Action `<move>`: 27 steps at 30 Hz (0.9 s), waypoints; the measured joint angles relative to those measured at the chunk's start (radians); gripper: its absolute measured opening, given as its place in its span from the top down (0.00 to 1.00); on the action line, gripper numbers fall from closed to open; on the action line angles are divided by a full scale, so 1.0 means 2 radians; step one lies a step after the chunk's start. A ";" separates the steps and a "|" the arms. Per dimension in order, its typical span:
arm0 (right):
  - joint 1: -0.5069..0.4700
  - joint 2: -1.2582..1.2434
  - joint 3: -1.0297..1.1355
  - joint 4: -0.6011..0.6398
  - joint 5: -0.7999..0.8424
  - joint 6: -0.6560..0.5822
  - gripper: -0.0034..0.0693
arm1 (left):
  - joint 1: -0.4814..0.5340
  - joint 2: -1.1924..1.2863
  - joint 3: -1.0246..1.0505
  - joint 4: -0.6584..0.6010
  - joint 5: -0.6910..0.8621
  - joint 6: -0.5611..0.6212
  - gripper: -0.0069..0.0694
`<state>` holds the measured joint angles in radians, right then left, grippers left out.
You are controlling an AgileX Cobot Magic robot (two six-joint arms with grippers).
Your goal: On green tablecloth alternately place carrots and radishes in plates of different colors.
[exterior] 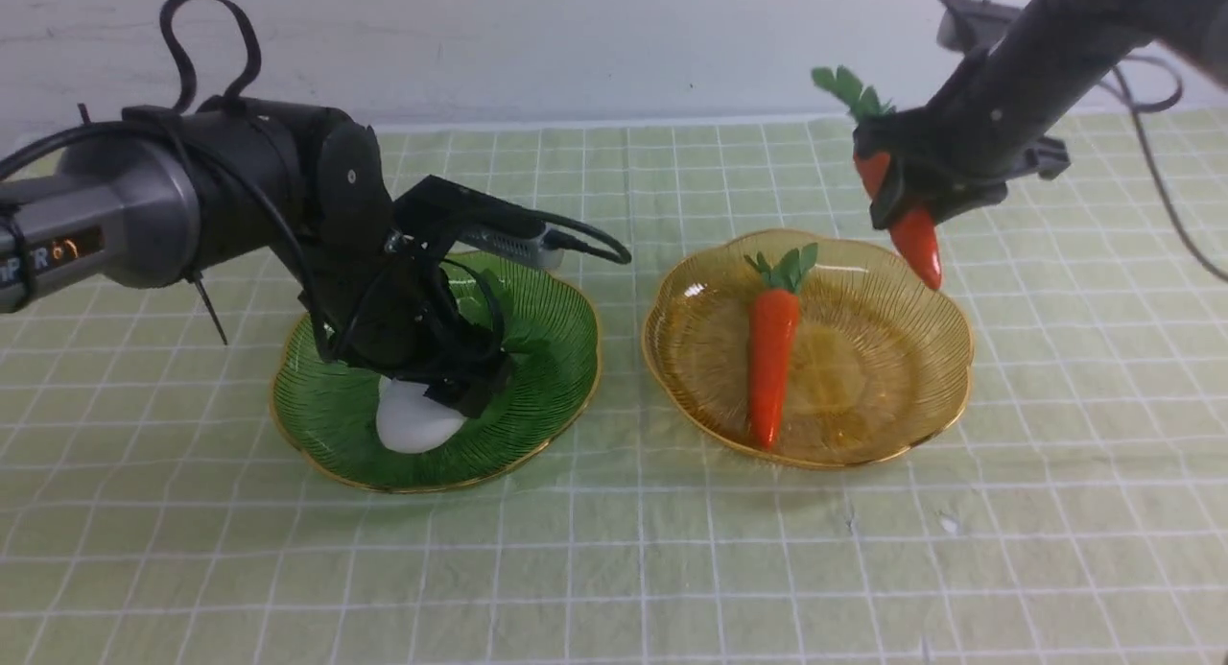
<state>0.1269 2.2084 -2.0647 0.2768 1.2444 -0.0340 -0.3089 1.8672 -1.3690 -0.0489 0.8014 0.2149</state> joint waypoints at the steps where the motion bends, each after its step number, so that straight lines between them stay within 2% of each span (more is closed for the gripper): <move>1: 0.000 0.005 0.000 -0.001 0.000 0.000 0.64 | 0.000 0.002 0.000 -0.001 -0.007 0.002 0.31; 2: 0.000 0.012 0.000 -0.002 0.000 0.000 0.63 | 0.000 0.004 0.000 -0.001 -0.013 0.004 0.31; 4: 0.000 0.034 0.000 -0.006 0.000 0.002 0.51 | -0.001 0.010 0.000 0.002 -0.030 0.007 0.26; 5: 0.000 0.036 0.000 -0.006 0.000 0.002 0.50 | -0.001 0.011 0.000 0.002 -0.033 0.007 0.23; 6: 0.000 0.045 0.000 -0.006 0.000 0.010 0.39 | -0.001 0.014 0.000 0.008 -0.038 0.008 0.15; 7: 0.000 0.047 0.000 -0.006 0.000 0.014 0.33 | -0.001 0.015 0.000 0.012 -0.038 0.008 0.10; 10: 0.000 0.046 0.000 -0.003 0.000 0.017 0.22 | -0.001 0.015 0.000 0.016 -0.037 0.002 0.03; 13: 0.000 0.038 0.000 -0.002 0.000 0.022 0.16 | -0.001 0.015 -0.015 0.021 -0.022 -0.010 0.02; 18: 0.000 -0.009 0.000 -0.002 0.000 0.021 0.18 | -0.001 0.015 -0.079 0.036 0.063 -0.052 0.05; 19: 0.000 -0.036 0.000 -0.002 0.000 0.017 0.21 | -0.001 0.013 -0.104 0.040 0.095 -0.061 0.11; 22: 0.000 -0.108 0.000 -0.003 0.000 0.017 0.33 | -0.001 -0.006 -0.158 0.041 0.165 -0.072 0.37; 25: 0.000 -0.192 0.001 -0.010 0.002 0.017 0.53 | -0.001 -0.048 -0.183 0.039 0.198 -0.073 0.74; 26: 0.000 -0.192 0.002 -0.011 0.002 0.017 0.53 | -0.001 -0.051 -0.183 0.039 0.201 -0.073 0.76; 27: 0.000 -0.238 0.010 -0.016 0.002 0.017 0.65 | -0.001 -0.081 -0.182 0.036 0.208 -0.074 0.85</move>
<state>0.1269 1.7332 -2.0449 0.2453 1.2487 0.0000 -0.3107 1.7056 -1.7332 0.0239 1.2178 0.0670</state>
